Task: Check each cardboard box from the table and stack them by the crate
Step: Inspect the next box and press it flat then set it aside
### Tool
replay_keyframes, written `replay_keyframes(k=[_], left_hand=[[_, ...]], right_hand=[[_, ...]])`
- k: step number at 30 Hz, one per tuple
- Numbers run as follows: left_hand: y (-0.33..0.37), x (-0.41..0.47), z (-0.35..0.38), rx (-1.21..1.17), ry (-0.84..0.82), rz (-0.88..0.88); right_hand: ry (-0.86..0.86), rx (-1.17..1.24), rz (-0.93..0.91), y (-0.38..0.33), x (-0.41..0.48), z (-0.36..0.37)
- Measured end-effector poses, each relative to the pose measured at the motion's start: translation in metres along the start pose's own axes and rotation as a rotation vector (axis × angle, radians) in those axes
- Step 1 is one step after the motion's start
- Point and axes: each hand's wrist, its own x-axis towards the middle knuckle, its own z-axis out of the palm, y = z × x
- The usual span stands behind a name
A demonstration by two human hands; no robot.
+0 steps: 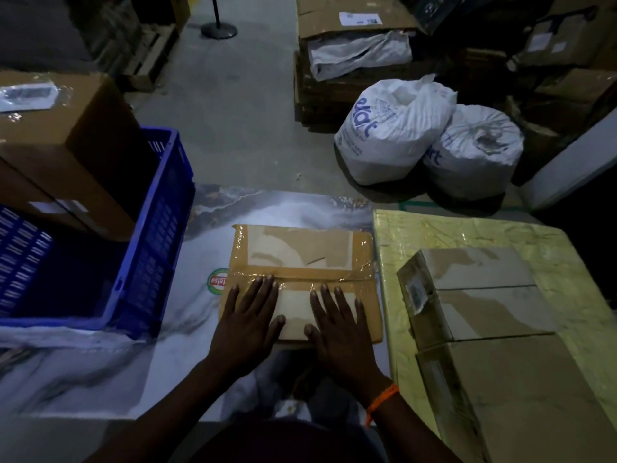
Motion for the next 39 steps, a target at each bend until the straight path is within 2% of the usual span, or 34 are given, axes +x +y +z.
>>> replay_keyframes(k=[10, 13, 15, 18, 21, 24, 28, 34, 39], left_hand=[[0.001, 0.003, 0.003, 0.014, 0.008, -0.006], [-0.002, 0.002, 0.006, -0.001, -0.003, -0.023], [-0.005, 0.006, 0.002, -0.046, 0.002, -0.067], [-0.017, 0.020, -0.011, -0.194, 0.005, -0.204], [-0.036, 0.041, -0.018, -0.414, 0.036, -0.393], [-0.054, 0.060, -0.031, -0.675, -0.039, -0.609], [-0.047, 0.070, -0.061, -0.797, -0.049, -0.563], [-0.049, 0.075, -0.065, -0.918, 0.160, -0.604], [-0.049, 0.077, -0.079, -1.024, 0.390, -0.486]], right_hand=[[-0.042, 0.003, 0.025, -0.002, 0.008, -0.002], [0.003, 0.041, 0.012, 0.000, 0.014, -0.006], [0.093, 0.111, 0.054, 0.007, 0.022, -0.012], [0.267, 0.181, 0.258, 0.023, 0.041, -0.028], [0.221, 0.377, 0.452, 0.040, 0.063, -0.043], [0.183, 0.630, 0.527, 0.047, 0.082, -0.056], [0.233, 0.836, 0.619, 0.049, 0.096, -0.068], [0.364, 0.728, 0.589, 0.046, 0.099, -0.079], [0.452, 0.752, 0.626, 0.052, 0.097, -0.092]])
